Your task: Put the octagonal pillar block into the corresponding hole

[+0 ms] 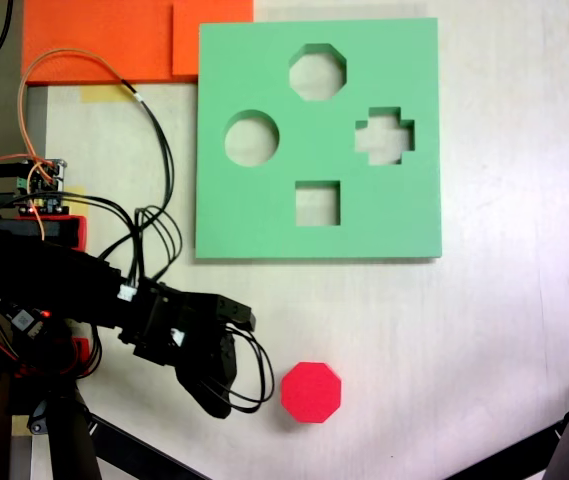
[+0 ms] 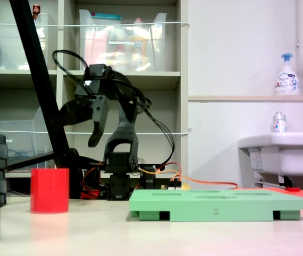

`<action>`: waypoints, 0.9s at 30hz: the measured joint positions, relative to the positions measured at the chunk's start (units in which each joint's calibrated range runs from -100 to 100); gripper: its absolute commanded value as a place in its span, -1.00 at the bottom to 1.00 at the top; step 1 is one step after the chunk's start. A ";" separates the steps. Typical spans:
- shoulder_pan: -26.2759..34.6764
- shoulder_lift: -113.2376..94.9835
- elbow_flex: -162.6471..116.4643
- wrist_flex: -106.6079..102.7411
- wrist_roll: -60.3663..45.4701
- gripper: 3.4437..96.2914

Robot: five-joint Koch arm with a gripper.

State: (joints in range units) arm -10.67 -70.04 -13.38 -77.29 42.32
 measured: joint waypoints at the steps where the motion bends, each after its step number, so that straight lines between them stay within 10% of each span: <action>1: -0.20 1.37 0.00 0.98 -0.05 0.77; 27: -1.17 29.69 7.45 16.15 -0.98 0.77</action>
State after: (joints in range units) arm -11.84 -40.36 -5.93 -61.14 41.34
